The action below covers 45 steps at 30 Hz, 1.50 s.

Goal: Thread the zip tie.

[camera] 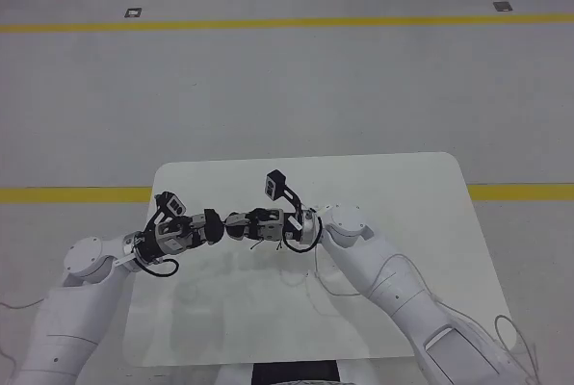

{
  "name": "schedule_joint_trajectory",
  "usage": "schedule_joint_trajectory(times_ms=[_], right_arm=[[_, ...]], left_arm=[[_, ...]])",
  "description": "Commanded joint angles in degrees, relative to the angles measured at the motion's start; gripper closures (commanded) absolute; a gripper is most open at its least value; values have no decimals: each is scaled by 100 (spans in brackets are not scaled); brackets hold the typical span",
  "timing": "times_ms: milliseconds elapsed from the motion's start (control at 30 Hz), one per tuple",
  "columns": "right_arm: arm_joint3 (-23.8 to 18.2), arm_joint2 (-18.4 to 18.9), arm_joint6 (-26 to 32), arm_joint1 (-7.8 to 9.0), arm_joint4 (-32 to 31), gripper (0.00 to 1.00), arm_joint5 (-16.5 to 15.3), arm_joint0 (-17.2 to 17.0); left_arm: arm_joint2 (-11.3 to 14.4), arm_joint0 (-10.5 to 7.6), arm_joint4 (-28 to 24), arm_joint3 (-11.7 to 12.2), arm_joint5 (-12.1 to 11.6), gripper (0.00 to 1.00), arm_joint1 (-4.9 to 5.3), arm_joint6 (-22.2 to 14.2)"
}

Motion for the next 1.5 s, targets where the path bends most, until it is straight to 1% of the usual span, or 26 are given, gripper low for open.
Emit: schedule_joint_trajectory(times_ms=[0,33,67,167,267,433,467,500,567,667,800,900,933,1000,1033,1267,1300,1333,1367,1467], right_arm=[[1,-8,3,-1,-2,100,3,7],[3,-12,5,-2,-5,100,5,11],[5,-16,5,-2,-8,100,7,15],[15,-25,7,-3,-10,100,8,25],[26,-31,10,-4,-14,100,8,36],[41,-40,23,-4,-14,100,18,48],[49,-45,52,-3,-10,81,35,55],[59,-35,65,-4,37,0,37,49],[85,7,98,-6,175,0,-3,31],[137,60,78,6,185,0,-33,45],[166,232,5,68,101,0,-91,26],[94,308,-72,111,-34,0,-121,-23],[83,314,-75,115,-46,0,-127,-30],[83,314,-75,115,-46,0,-127,-30],[83,314,-75,115,-46,0,-127,-30],[83,314,-75,115,-46,0,-127,-30],[83,314,-75,115,-46,0,-127,-30],[83,314,-75,115,-46,0,-127,-30],[83,314,-75,115,-46,0,-127,-30],[83,314,-75,115,-46,0,-127,-30]], left_arm=[[11,-6,-3,6,4,86,5,5],[15,-9,-5,9,4,87,7,8],[19,-11,-8,11,3,90,9,10],[37,-21,-14,20,3,93,14,19],[58,-38,-27,52,-6,100,18,29],[92,-69,-33,98,-22,100,25,39],[98,-75,-34,109,-31,100,27,40],[100,-78,-36,119,-43,100,29,40],[98,-84,-18,132,-100,100,35,21],[74,-77,-32,158,-157,100,46,-23],[-9,-46,-54,175,-271,100,73,-192],[-69,-25,-72,194,-279,100,93,-261],[-91,-30,-61,123,-279,100,102,-289],[-102,-36,-67,-94,-254,100,113,-375],[-104,-40,-60,-148,-252,100,115,-390],[-104,-40,-60,-148,-252,100,115,-390],[-104,-37,-51,-139,-271,100,112,-288],[-93,-24,-42,-133,-321,100,108,-203],[-100,-5,-63,-85,-391,100,109,-207],[-177,23,-179,114,-697,100,111,-302]])
